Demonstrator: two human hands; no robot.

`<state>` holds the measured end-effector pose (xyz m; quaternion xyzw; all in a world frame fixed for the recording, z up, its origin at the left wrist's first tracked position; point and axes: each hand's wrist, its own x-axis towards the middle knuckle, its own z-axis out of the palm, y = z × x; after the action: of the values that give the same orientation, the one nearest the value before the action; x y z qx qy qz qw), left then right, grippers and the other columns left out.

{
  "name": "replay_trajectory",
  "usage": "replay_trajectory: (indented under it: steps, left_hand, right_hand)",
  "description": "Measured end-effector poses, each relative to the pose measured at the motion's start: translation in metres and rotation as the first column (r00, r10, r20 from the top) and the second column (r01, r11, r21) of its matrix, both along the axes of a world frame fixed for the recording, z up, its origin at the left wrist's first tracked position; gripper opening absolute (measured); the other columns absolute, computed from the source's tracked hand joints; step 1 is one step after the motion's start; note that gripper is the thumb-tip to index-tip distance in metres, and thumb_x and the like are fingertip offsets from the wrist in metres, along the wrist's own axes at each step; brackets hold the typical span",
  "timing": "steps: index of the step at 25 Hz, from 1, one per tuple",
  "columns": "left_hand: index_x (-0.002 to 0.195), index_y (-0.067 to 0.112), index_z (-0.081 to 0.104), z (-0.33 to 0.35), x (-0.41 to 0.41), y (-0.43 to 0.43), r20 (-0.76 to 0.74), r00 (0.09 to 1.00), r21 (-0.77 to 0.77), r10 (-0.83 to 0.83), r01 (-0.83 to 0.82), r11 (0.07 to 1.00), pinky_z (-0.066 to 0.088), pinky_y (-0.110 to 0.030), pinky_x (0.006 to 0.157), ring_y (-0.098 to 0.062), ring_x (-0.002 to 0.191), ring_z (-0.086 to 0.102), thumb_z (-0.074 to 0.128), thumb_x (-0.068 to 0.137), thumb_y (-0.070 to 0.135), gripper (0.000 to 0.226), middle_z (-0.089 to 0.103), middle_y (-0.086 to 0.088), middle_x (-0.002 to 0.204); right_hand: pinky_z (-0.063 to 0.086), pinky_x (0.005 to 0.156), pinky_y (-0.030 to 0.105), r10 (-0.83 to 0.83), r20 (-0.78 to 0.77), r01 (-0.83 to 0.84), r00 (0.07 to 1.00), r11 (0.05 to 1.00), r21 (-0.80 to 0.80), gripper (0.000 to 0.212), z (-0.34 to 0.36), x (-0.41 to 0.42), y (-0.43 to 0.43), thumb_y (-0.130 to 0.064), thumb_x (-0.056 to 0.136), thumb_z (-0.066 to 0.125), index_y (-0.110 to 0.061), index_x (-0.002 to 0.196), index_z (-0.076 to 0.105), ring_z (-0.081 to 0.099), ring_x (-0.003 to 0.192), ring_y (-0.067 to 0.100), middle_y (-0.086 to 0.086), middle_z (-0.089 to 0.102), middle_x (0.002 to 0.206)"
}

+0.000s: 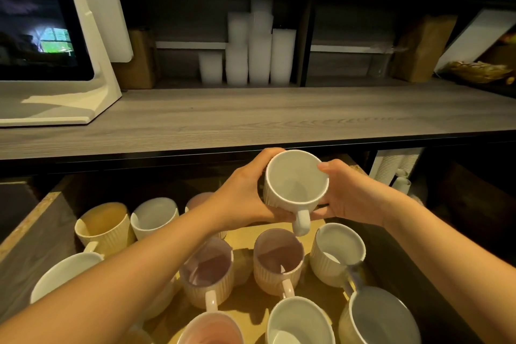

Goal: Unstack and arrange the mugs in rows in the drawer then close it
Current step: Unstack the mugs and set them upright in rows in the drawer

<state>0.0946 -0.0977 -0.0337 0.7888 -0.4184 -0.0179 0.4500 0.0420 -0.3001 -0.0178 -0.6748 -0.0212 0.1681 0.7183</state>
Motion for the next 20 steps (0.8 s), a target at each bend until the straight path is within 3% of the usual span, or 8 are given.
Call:
replay_trajectory:
  steps: [3, 5, 8, 12, 15, 17, 20]
  left_hand:
    - [0.119, 0.046, 0.034, -0.002, 0.002, 0.001, -0.018, 0.999, -0.007, 0.047, -0.047, 0.999, 0.041, 0.000, 0.081, 0.015, 0.109, 0.045, 0.087, 0.060, 0.024, 0.082, 0.046, 0.029, 0.113]
    - [0.123, 0.041, 0.036, -0.003, 0.005, -0.001, -0.006, 0.998, 0.048, 0.059, -0.059, 0.997, 0.046, -0.009, 0.082, 0.003, 0.109, 0.049, 0.087, 0.061, 0.026, 0.081, 0.048, 0.025, 0.113]
    - [0.129, 0.034, 0.037, -0.007, 0.006, -0.006, 0.014, 0.997, 0.111, 0.075, -0.076, 0.991, 0.047, -0.019, 0.086, -0.007, 0.109, 0.050, 0.085, 0.062, 0.032, 0.082, 0.050, 0.016, 0.117]
    - [0.132, 0.035, 0.035, -0.009, 0.007, -0.015, -0.016, 0.997, 0.144, 0.069, -0.066, 0.987, 0.042, -0.011, 0.081, -0.004, 0.108, 0.048, 0.082, 0.065, 0.034, 0.082, 0.047, 0.019, 0.115]
    - [0.137, 0.035, 0.030, -0.016, 0.010, -0.014, 0.009, 0.995, 0.239, 0.096, -0.096, 0.966, 0.046, -0.026, 0.094, -0.007, 0.118, 0.045, 0.077, 0.071, 0.041, 0.081, 0.046, 0.013, 0.128]
    - [0.143, 0.029, 0.024, -0.025, 0.015, -0.006, 0.154, 0.968, 0.427, 0.200, -0.248, 0.870, 0.036, -0.041, 0.108, -0.017, 0.131, 0.038, 0.067, 0.078, 0.047, 0.080, 0.038, 0.004, 0.144]
    - [0.147, 0.022, 0.019, -0.040, 0.023, 0.014, 0.331, 0.897, 0.668, 0.293, -0.442, 0.598, 0.024, -0.042, 0.113, -0.025, 0.139, 0.028, 0.055, 0.085, 0.052, 0.078, 0.030, -0.005, 0.151]
  right_hand:
    - [0.058, 0.080, 0.029, -0.048, 0.159, 0.091, 0.986, 0.957, -0.275, 0.032, 0.003, 0.003, 0.001, -0.045, 0.086, 0.053, -0.031, 0.114, 0.057, 0.065, 0.100, 0.018, 0.000, 0.063, 0.110]
    - [0.056, 0.080, 0.021, 0.004, 0.308, 0.142, 0.952, 0.881, -0.450, 0.044, 0.005, 0.003, 0.004, -0.050, 0.077, 0.061, -0.037, 0.119, 0.052, 0.059, 0.104, 0.012, -0.012, 0.059, 0.111]
    - [0.042, 0.076, 0.011, 0.100, 0.401, 0.213, 0.911, 0.718, -0.663, 0.075, 0.001, 0.004, 0.011, -0.049, 0.069, 0.074, -0.038, 0.133, 0.037, 0.049, 0.102, 0.001, -0.025, 0.044, 0.112]
    - [0.039, 0.075, 0.011, 0.054, 0.480, 0.353, 0.875, 0.608, -0.711, 0.078, -0.006, 0.007, 0.012, -0.043, 0.067, 0.079, -0.031, 0.133, 0.040, 0.047, 0.104, 0.006, -0.017, 0.045, 0.113]
    - [0.039, 0.069, 0.010, -0.021, 0.509, 0.433, 0.860, 0.556, -0.709, 0.079, -0.015, 0.011, 0.014, -0.045, 0.065, 0.079, -0.027, 0.133, 0.042, 0.047, 0.100, 0.006, -0.014, 0.046, 0.111]
    - [0.042, 0.072, 0.016, -0.075, 0.518, 0.474, 0.852, 0.532, -0.702, 0.081, -0.024, 0.016, 0.015, -0.047, 0.065, 0.078, -0.025, 0.134, 0.042, 0.047, 0.101, 0.007, -0.011, 0.048, 0.112]
    - [0.044, 0.073, 0.020, -0.169, 0.508, 0.509, 0.845, 0.546, -0.665, 0.078, -0.037, 0.025, 0.020, -0.044, 0.067, 0.079, -0.020, 0.132, 0.044, 0.051, 0.101, 0.011, -0.008, 0.048, 0.108]
